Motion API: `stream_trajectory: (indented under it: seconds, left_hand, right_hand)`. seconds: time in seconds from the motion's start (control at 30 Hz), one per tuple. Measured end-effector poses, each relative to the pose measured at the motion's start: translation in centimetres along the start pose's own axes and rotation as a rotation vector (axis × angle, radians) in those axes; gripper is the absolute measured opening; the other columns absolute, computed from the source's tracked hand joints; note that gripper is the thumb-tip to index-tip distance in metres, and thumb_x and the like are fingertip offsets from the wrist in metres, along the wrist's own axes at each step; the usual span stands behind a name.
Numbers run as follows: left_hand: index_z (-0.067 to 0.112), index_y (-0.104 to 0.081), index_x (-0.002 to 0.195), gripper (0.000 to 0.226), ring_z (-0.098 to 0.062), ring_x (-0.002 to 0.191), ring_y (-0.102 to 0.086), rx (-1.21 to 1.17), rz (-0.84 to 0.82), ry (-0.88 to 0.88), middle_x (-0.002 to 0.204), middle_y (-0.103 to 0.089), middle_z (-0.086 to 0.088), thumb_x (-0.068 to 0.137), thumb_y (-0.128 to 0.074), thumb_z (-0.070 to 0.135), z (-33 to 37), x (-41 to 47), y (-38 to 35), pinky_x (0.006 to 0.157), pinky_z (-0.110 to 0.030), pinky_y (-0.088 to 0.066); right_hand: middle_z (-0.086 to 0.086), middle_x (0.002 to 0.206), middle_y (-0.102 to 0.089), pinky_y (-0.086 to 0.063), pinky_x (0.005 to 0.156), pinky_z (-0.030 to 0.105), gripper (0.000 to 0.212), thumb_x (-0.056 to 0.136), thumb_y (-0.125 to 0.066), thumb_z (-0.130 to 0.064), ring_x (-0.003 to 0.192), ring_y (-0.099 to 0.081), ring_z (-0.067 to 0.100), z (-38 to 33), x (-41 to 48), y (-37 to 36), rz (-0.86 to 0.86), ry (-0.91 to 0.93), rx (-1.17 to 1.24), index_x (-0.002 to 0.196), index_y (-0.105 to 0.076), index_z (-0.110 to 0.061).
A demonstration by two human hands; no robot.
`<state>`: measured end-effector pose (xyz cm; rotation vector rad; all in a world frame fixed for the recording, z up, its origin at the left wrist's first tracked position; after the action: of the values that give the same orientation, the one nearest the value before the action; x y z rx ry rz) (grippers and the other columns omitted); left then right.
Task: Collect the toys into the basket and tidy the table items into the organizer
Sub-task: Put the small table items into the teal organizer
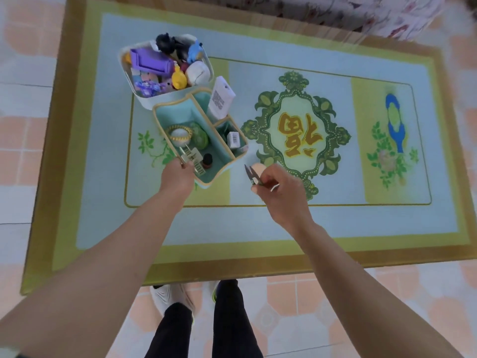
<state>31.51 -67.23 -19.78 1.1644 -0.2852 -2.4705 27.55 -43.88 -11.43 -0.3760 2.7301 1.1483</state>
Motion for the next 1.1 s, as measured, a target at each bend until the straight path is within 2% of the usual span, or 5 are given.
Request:
stream_trajectory:
  seconds: [0.17,0.3,0.67,0.9,1.1]
  left_hand:
    - [0.007,-0.059,0.116,0.026,-0.031,0.106,-0.061,-0.007,-0.032,-0.016,0.111,-0.062,-0.011,0.1,-0.045,0.023,0.4,-0.6,0.2,0.098,-0.046,-0.049]
    - [0.005,-0.062,0.114,0.028,-0.026,0.086,-0.056,-0.013,-0.055,-0.049,0.104,-0.063,-0.013,0.099,-0.044,0.02,0.7,-0.5,0.5,0.083,-0.038,-0.048]
    - [0.016,-0.043,0.067,0.033,-0.023,0.075,-0.049,-0.092,0.035,0.006,0.07,-0.047,-0.002,0.099,-0.039,0.02,0.1,0.9,2.5,0.091,-0.051,-0.05]
    - [-0.001,-0.061,0.105,0.034,-0.035,0.104,-0.06,-0.104,0.034,0.034,0.107,-0.064,-0.019,0.101,-0.034,0.019,0.1,0.9,1.9,0.098,-0.052,-0.048]
    - [0.0,-0.06,0.102,0.034,-0.036,0.106,-0.06,-0.129,0.097,0.059,0.109,-0.064,-0.02,0.101,-0.032,0.019,0.0,1.0,1.7,0.097,-0.049,-0.049]
  right_hand:
    - [-0.008,0.063,-0.056,-0.042,0.057,0.019,0.023,0.076,-0.073,-0.019,0.057,-0.051,0.007,-8.5,3.6,-1.2,-0.025,0.1,0.031,0.078,-0.05,-0.021]
    - [0.005,0.086,-0.066,-0.05,0.073,0.037,0.021,0.081,-0.065,-0.014,0.083,-0.06,0.028,-11.3,7.0,-5.5,-0.111,0.151,-0.251,0.101,-0.057,-0.016]
    - [0.003,0.072,-0.051,-0.042,0.056,0.033,0.009,0.074,-0.055,-0.006,0.072,-0.058,0.029,-8.8,8.6,-13.4,-0.439,0.207,-0.694,0.076,-0.056,-0.015]
    - [0.009,0.082,-0.06,-0.043,0.06,0.032,0.013,0.079,-0.054,-0.002,0.08,-0.061,0.033,-8.9,8.4,-13.1,-0.509,0.258,-0.657,0.087,-0.063,-0.006]
    - [0.007,0.084,-0.07,-0.052,0.07,0.036,0.02,0.086,-0.051,-0.008,0.08,-0.059,0.028,-8.8,8.6,-6.3,-0.26,0.27,-0.381,0.091,-0.07,-0.014]
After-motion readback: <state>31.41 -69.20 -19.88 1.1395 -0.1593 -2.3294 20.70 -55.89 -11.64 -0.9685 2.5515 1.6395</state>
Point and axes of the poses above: each hand's wrist, its own x-axis towards the middle knuckle, its own y-axis out of the back of the hand, z = x × y, the point moved 9 cm from there along x, towards the middle knuckle
